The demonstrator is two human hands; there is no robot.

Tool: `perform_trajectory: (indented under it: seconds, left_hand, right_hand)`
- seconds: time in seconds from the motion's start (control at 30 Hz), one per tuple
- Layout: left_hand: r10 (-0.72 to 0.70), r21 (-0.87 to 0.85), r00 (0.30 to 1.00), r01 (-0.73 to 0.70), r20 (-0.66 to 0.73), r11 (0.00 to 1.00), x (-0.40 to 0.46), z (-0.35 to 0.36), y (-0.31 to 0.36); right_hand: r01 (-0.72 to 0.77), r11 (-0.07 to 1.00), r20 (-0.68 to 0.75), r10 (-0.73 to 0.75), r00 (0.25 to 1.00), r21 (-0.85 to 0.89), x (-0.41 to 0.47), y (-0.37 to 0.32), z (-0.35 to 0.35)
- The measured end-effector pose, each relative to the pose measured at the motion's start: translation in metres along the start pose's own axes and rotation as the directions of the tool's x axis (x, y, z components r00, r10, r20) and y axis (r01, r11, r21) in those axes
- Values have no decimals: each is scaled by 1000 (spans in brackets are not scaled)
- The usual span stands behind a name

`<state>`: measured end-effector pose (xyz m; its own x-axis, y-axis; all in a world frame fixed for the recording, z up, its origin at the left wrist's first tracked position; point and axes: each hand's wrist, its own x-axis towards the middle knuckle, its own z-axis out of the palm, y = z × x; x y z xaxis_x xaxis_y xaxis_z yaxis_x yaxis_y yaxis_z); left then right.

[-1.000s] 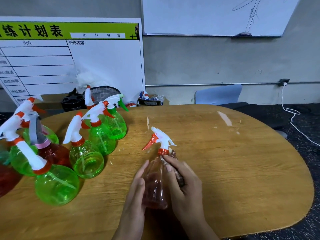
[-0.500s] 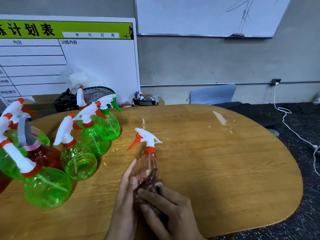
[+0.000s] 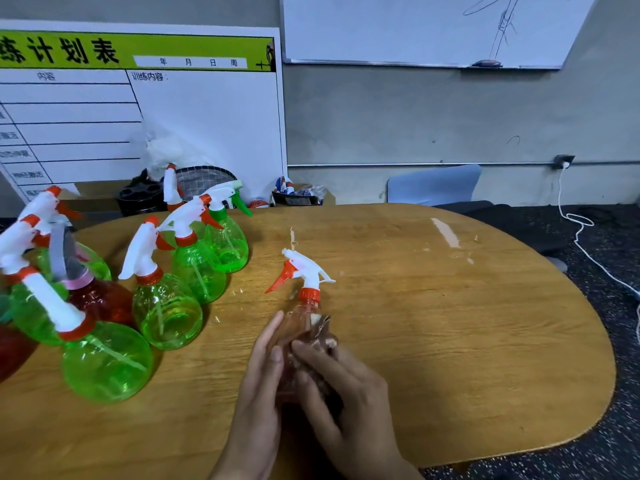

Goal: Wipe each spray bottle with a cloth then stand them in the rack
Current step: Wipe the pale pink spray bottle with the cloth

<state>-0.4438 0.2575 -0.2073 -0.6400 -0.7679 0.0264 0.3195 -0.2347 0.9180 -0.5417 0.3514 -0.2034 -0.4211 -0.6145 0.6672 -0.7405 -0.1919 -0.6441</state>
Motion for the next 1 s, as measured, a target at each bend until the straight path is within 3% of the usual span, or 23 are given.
perform_trajectory:
  seconds: [0.2,0.4,0.53,0.7,0.87,1.0]
  left_hand:
    - [-22,-29,1000,22,-12,999,-3,5,6]
    - [-8,30,1000,7,13,1000,-3,5,5]
    - [5,83,1000,-7,24,997,0,3,0]
    - [-13,23,1000,13,4,1000,-1,2,1]
    - [-7,21,1000,8,-29,1000,-1,3,4]
    - [-27,-68,999,25,-20,997,-3,8,6]
  right_hand:
    - [121,992,65,-122,990,16,-14,1,-8]
    - [-151,981,-171,171,970,126,17,3,-11]
    - [-247,965,-161,258,953,86,26,6,-4]
    - [-63,996,-55,66,996,59,11,2,-4]
    - [74,997,70,-73,995,-7,-11,1,-8]
    - [75,995,15,-76,997,66,-5,-6,-13]
